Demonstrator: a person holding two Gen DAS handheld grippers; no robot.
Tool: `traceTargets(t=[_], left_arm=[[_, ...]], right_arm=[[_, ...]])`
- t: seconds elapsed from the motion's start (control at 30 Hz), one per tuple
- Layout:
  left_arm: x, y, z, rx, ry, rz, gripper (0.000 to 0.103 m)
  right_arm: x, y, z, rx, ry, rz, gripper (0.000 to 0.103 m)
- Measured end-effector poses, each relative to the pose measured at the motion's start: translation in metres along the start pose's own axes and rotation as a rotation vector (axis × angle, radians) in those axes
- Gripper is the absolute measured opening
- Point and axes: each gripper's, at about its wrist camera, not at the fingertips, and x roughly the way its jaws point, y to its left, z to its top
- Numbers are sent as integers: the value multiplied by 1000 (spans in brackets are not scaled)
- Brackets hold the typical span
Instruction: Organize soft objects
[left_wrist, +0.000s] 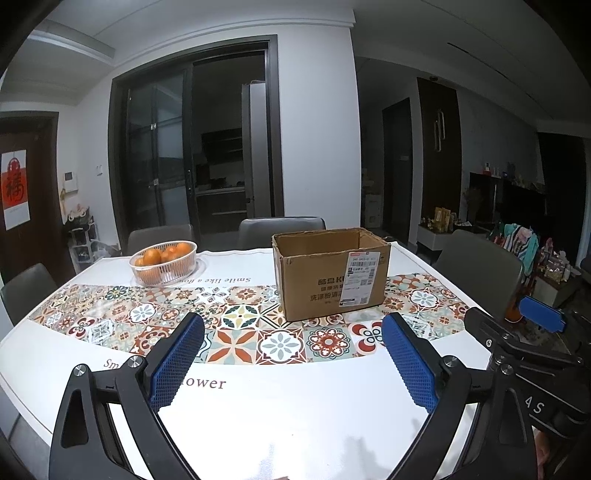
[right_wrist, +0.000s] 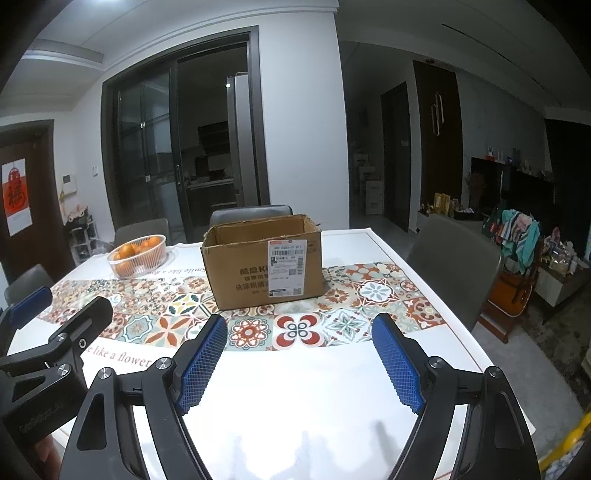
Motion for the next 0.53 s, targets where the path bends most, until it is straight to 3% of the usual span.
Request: traceTargets(t=[0.53], left_arm=[[4,1,-4,-2,14,1,98]], right_arm=[[2,-4,0,2,17,-8,82]])
